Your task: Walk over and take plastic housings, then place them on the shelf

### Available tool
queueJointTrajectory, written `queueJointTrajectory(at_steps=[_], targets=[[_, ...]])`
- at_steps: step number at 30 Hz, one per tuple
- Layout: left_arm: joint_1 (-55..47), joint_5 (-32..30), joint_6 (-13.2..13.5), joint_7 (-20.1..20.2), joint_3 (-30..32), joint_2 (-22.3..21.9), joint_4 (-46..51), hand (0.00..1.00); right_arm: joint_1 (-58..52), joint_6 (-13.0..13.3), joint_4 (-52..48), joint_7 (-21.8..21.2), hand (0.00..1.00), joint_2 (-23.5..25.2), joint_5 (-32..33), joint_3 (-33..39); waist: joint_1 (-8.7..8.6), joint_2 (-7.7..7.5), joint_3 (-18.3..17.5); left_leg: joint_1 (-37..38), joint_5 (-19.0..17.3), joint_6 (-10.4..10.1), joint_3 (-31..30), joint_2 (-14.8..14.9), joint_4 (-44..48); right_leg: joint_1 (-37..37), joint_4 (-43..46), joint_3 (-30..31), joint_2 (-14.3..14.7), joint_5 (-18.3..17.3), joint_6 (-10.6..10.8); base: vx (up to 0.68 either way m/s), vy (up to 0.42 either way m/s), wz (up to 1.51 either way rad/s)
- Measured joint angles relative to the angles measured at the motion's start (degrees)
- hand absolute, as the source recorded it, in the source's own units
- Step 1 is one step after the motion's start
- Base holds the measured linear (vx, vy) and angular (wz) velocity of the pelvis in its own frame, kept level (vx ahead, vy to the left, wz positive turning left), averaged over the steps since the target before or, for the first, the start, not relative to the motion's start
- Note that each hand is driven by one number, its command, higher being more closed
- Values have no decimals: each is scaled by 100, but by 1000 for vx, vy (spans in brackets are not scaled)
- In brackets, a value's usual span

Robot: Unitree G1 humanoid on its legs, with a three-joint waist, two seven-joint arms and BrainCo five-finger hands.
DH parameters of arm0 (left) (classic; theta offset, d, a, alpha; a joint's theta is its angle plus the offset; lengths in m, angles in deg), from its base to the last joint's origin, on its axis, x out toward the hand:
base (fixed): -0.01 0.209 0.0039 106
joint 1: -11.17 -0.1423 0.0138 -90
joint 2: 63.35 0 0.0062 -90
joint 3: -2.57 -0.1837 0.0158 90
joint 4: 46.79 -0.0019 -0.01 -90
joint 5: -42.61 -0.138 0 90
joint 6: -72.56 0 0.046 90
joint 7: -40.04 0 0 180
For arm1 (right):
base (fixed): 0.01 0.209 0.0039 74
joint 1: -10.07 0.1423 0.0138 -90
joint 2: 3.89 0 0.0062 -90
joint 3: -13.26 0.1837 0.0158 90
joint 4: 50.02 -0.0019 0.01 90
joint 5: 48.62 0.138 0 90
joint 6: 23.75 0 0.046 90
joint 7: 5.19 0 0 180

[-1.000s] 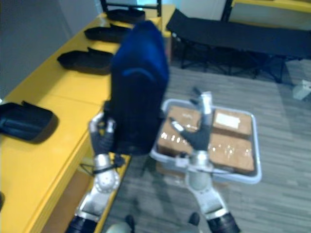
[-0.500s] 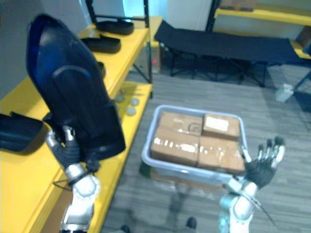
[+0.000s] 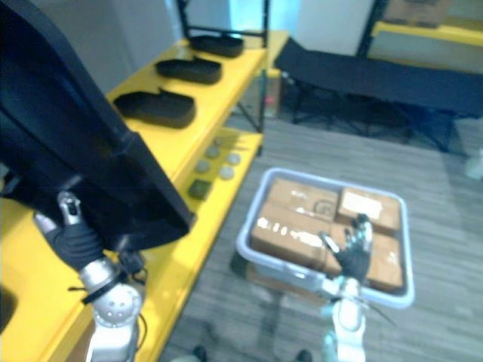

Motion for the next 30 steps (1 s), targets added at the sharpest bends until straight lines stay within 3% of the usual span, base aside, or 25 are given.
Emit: queueJointTrajectory(at_steps=[2,4,7,8,11,14,18,23,27,30], targets=[[-121,-2,-5,-15,280,-3,227,100,238,-1,58,-39,0,-28,-13,-288,155,1,-1,-69,39,12,-254,-44,6,117,0,-258,9,-2,-4,-23,8,77],[-357,24,-31,-106,755,-5,528,100,581,-7,213,-122,0,-53,-26,-665,481,-16,3,-87,70,16,-571,-117,2,359,0,-626,22,-12,-20,-17,24,78],[-730,90,-54,-137,1364,-19,697,100,889,-4,324,-138,0,-51,-237,-1055,783,-40,-12,-150,84,28,-940,-222,7,564,24,-988,25,-67,-23,-16,30,74],[-934,133,-53,-132,1660,-43,763,100,1033,-4,366,-204,0,-48,-325,-1263,979,-76,-10,-221,100,19,-1100,-267,10,606,54,-1140,23,-143,-22,-25,20,64],[-1209,348,-9,-96,2069,-280,766,100,1210,-18,395,-215,0,-54,-539,-1543,1192,-83,-14,-265,121,5,-1288,-287,20,652,156,-1292,32,-196,-43,-21,15,42],[-1344,580,232,-89,2392,-504,782,100,1325,-67,394,-199,0,-50,-730,-1707,1334,-131,-31,-265,105,0,-1347,-298,90,704,237,-1294,22,-303,-98,-14,10,11],[-1352,552,422,73,2475,-506,1019,100,1374,-342,394,-173,0,-74,-742,-1795,1309,-156,-34,-259,15,-5,-1277,-291,234,679,360,-1195,-35,-528,-58,-40,3,-15],[-1238,519,429,173,2473,-499,1104,100,1190,-654,265,-220,0,-236,-734,-1788,1194,-99,14,-317,-55,13,-1164,-230,344,602,400,-1078,-21,-631,-14,-49,2,-12],[-1123,518,434,185,2360,-457,1107,100,934,-686,42,-227,0,-276,-737,-1753,1143,-165,39,-476,96,-9,-1189,-234,176,475,406,-1114,-17,-630,-14,-3,4,13],[-951,404,486,183,2057,-324,1108,100,909,-527,43,-603,0,-305,-689,-1504,1018,-180,100,-569,220,15,-1307,-303,98,347,806,-831,-140,-688,-120,47,54,50]])
